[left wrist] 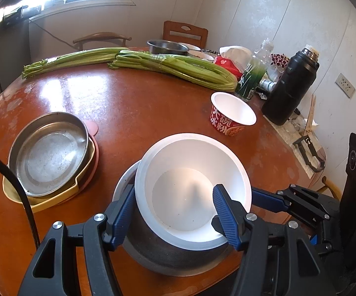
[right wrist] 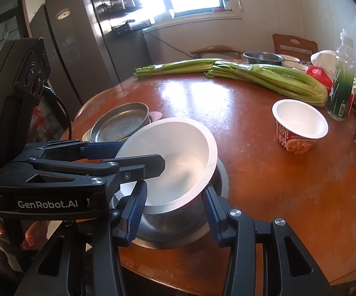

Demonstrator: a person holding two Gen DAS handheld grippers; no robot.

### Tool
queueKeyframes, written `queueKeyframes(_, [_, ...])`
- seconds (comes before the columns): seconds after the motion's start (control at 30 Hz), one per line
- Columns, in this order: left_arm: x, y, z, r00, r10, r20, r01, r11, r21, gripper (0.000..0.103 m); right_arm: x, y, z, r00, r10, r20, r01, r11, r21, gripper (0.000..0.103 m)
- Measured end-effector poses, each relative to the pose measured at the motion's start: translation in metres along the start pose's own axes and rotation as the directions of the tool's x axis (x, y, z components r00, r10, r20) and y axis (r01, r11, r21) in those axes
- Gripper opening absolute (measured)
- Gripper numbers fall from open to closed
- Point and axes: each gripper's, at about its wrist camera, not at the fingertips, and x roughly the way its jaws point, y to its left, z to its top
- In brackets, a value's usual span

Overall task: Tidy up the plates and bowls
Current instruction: 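Lift the white noodle bowl with the left tool and lower it into the steel bowl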

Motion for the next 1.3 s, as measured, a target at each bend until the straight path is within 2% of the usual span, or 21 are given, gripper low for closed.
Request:
queueKeyframes(0.67, [0.016, 0.0, -0.005, 0.998, 0.03, -0.049, -0.03, 1.0, 0.008, 0.063, 0.013, 0.0, -0.009, 0.998, 0.011, -0.063, -0.011, 1.0, 0.005, 0.048])
queueKeyframes(1.3, [0.018, 0.002, -0.007, 0.997, 0.065, -0.041, -0.064, 0.998, 0.019, 0.063, 0.02, -0.002, -0.008, 0.997, 0.005, -0.082, -0.004, 1.0, 0.008, 0.048])
